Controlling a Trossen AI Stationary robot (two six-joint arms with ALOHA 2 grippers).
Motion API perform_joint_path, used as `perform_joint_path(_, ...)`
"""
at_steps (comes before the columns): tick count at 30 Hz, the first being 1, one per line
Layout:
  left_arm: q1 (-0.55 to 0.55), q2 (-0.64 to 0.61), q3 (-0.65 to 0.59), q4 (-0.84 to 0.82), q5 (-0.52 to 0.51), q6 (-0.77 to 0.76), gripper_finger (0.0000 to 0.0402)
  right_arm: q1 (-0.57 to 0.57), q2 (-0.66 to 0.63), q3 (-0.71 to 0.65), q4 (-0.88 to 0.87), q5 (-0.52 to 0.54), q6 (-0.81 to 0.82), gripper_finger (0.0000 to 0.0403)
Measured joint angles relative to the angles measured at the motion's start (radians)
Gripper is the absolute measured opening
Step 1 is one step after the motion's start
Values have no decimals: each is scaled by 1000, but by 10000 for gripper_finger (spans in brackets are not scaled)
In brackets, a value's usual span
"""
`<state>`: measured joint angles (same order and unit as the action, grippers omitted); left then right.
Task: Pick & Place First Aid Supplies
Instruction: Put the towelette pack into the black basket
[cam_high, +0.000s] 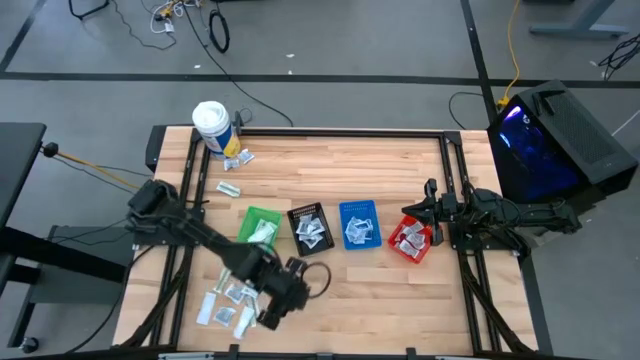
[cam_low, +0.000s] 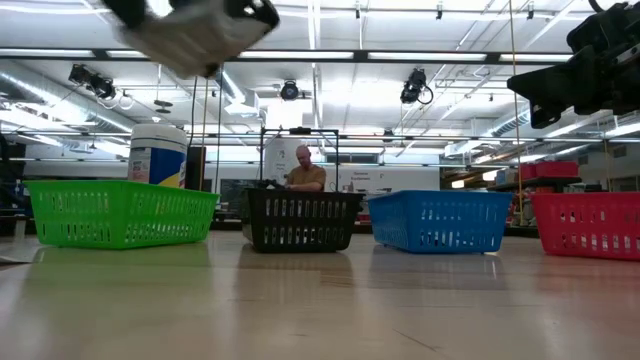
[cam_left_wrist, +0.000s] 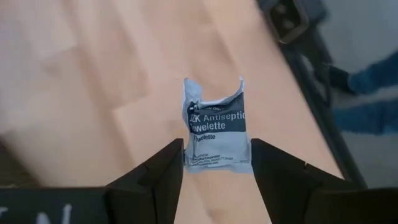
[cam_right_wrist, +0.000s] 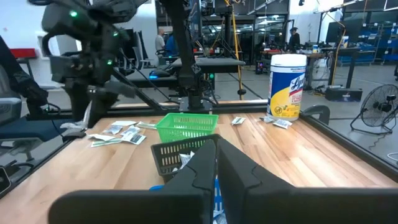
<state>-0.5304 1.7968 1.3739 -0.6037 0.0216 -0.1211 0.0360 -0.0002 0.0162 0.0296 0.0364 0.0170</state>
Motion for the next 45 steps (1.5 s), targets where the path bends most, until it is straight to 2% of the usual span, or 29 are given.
perform_joint_path(15, 301, -19, 0, -61, -2, 6, 193, 0, 0, 0, 0, 0, 0, 23)
perform_joint_path(23, 434, -19, 0, -144, -59, 103, 193, 0, 0, 0, 0, 0, 0, 23)
perform_joint_path(34, 532, -19, 0, -189, -85, 107, 193, 0, 0, 0, 0, 0, 0, 23)
perform_joint_path(45, 552, -19, 0, -188, -85, 107, 193, 0, 0, 0, 0, 0, 0, 23)
